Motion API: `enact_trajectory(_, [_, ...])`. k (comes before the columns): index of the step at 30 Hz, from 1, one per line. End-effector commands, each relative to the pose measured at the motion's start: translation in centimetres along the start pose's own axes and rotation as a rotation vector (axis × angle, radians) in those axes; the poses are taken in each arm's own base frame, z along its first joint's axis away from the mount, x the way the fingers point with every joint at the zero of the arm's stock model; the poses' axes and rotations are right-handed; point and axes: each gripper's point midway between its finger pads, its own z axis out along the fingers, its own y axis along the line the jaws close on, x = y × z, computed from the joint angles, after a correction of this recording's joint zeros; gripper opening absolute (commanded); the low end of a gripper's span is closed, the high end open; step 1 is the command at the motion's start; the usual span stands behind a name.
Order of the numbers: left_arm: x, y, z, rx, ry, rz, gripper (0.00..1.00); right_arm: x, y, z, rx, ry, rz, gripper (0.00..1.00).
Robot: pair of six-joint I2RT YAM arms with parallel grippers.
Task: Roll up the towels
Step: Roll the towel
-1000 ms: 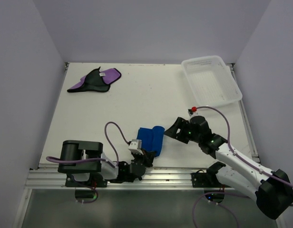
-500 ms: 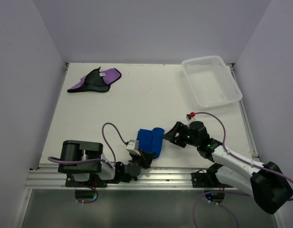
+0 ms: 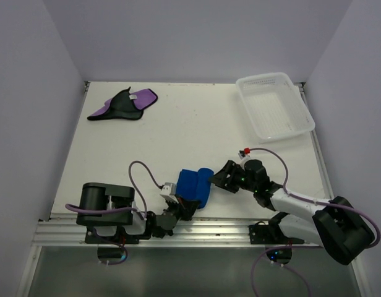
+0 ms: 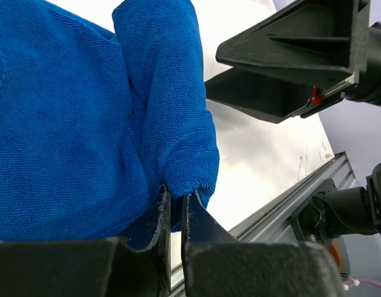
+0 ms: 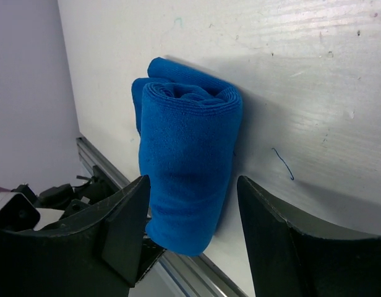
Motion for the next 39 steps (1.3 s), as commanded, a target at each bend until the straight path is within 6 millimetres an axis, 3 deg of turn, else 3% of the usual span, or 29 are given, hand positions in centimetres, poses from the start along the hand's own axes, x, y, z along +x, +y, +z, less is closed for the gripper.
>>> enact_trajectory(1, [0.7, 1.0, -0.7, 0.004, 0.032, -0.010, 0.00, 0.4, 0.6, 0.1, -0.069, 0.010, 0.013, 0.61])
enact_trajectory(14, [0.4, 0.9, -1.2, 0.031, 0.030, -0.055, 0.00, 3.2, 2.2, 1.8, -0.152, 0.091, -0.004, 0.63])
enact_trajectory(18, [0.2, 0.7, -1.2, 0.038, 0.026, -0.064, 0.00, 4.5, 1.9, 2.6, -0.164, 0.130, 0.025, 0.63])
enact_trajectory(22, [0.2, 1.0, -1.4, 0.041, 0.028, -0.075, 0.00, 4.6, 1.9, 2.7, -0.182, 0.122, 0.037, 0.63])
enact_trajectory(28, [0.0, 1.6, -1.9, 0.040, 0.026, -0.104, 0.00, 3.9, 3.8, 2.1, -0.244, 0.096, 0.002, 0.68])
enact_trajectory(39, [-0.7, 1.2, -2.4, 0.076, 0.015, -0.157, 0.00, 6.2, 2.4, 3.6, -0.203, 0.161, -0.003, 0.69])
